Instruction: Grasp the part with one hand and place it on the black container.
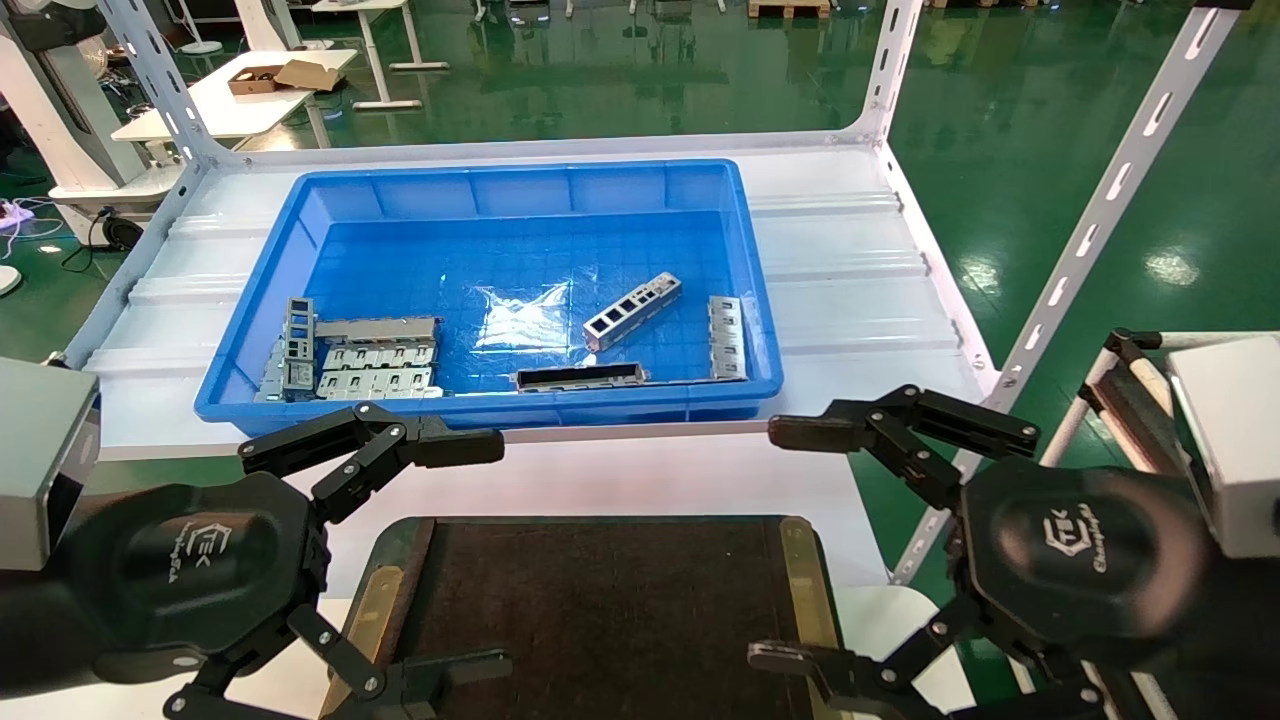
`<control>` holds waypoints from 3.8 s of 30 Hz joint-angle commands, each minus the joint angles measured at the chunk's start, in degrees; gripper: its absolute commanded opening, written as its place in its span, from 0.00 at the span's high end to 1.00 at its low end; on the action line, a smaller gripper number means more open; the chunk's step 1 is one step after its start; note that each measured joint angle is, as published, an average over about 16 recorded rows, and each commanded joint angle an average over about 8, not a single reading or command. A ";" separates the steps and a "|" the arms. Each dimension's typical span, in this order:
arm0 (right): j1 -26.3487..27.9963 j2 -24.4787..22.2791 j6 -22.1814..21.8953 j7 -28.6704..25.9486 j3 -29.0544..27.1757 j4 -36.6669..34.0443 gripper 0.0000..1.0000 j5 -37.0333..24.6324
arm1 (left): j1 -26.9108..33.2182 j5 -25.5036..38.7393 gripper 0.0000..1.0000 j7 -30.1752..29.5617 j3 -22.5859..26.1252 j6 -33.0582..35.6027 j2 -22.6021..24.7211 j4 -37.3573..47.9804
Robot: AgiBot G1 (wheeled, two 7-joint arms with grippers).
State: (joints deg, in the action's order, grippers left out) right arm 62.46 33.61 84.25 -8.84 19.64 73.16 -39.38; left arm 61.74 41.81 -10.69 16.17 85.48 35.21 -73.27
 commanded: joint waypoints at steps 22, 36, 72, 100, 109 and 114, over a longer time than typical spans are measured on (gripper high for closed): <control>0.00 0.00 0.00 0.00 0.00 0.00 0.00 0.00 | 0.01 0.06 0.00 0.08 -0.05 -0.06 -0.01 -0.03; 0.02 0.00 0.02 0.02 0.02 -0.03 0.00 0.01 | 2.28 7.11 0.00 -0.30 1.87 -9.19 4.11 0.06; 0.04 -0.01 0.01 0.04 0.07 -0.04 0.00 0.03 | 25.32 36.45 0.00 4.51 16.29 -44.49 41.64 44.40; 0.04 -0.02 0.00 0.05 0.10 -0.04 1.00 0.05 | 27.52 25.53 1.00 -1.22 33.75 -55.44 43.10 49.92; 0.05 -0.03 -0.01 0.06 0.11 -0.04 1.00 0.06 | 28.06 22.16 1.00 -2.46 37.81 -57.12 43.07 50.19; 0.05 -0.03 -0.01 0.06 0.11 -0.04 1.00 0.06 | 28.36 20.55 1.00 -2.87 39.89 -57.76 43.05 50.14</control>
State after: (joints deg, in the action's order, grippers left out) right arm 62.51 33.58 84.24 -8.78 19.75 73.12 -39.31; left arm 90.07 62.31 -13.50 55.96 27.73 78.26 -23.17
